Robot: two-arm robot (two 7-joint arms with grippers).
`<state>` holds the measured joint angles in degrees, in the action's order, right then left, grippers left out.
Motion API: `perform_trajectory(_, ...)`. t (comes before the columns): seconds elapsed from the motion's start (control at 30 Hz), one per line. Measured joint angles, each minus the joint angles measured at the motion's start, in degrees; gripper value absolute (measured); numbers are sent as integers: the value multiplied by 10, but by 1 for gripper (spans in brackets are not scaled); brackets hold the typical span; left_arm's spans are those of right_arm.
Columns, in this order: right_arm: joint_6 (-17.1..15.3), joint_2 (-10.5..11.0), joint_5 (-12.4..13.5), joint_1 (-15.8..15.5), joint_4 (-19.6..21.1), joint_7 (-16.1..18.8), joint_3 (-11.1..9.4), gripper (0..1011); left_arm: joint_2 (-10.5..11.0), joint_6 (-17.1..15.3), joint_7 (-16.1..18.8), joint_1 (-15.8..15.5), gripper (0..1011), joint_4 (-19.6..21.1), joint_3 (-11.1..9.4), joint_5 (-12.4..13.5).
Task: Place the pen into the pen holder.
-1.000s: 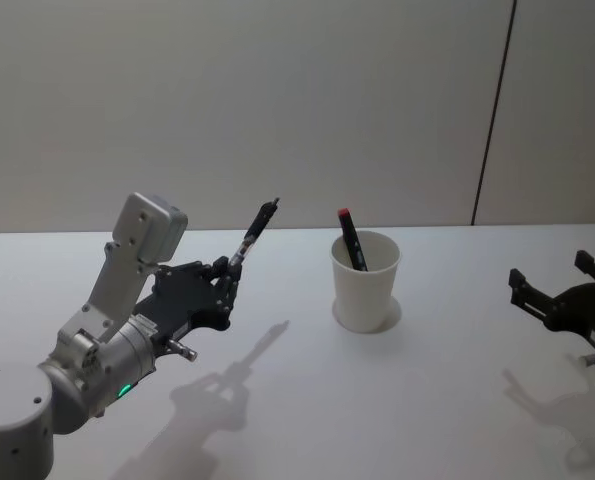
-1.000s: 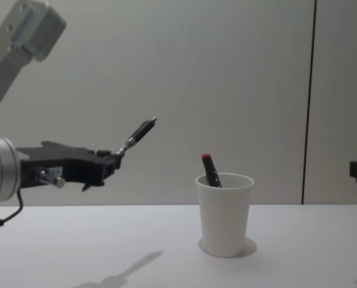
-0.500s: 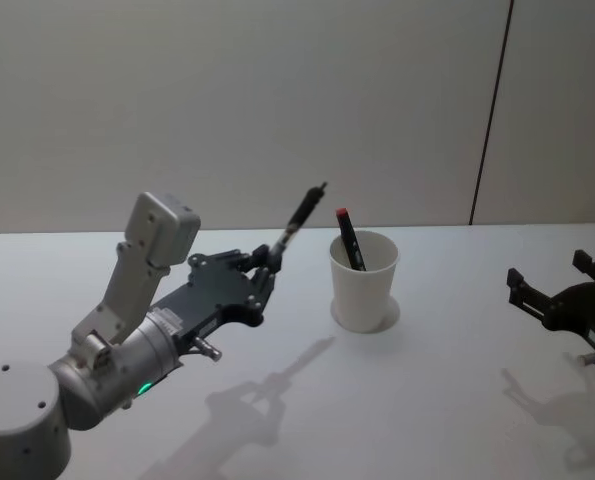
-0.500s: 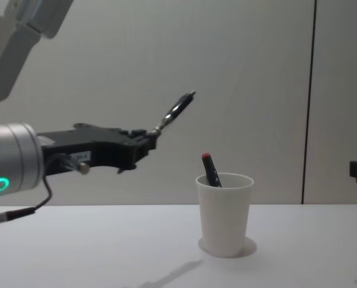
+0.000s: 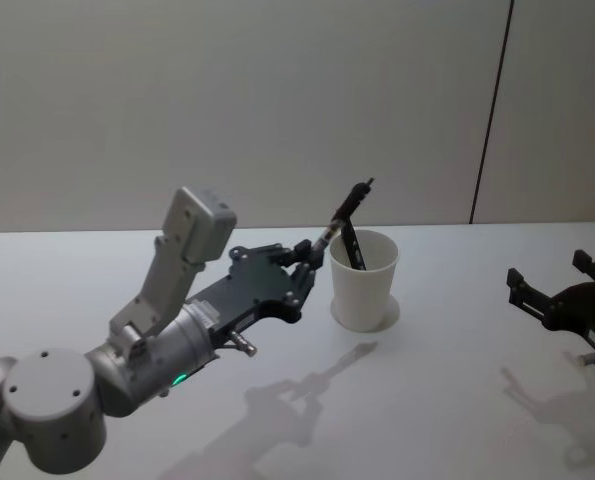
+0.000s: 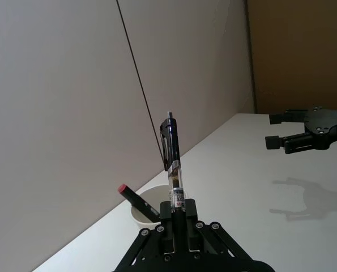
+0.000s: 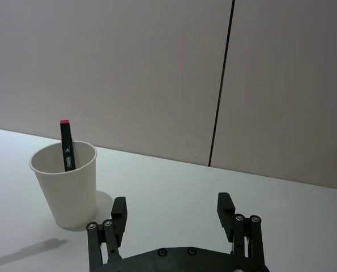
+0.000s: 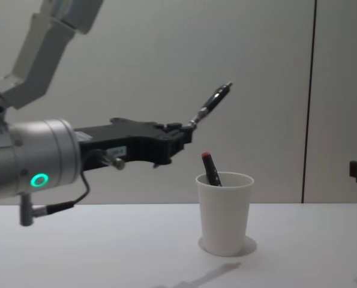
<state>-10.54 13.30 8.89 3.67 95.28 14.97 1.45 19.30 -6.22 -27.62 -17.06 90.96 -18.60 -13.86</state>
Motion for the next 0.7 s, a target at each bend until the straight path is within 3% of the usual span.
perform_trajectory(0.7,0,0,0,0,0,0,0,1001,-42,6,2,-34,139,-38,-29,47)
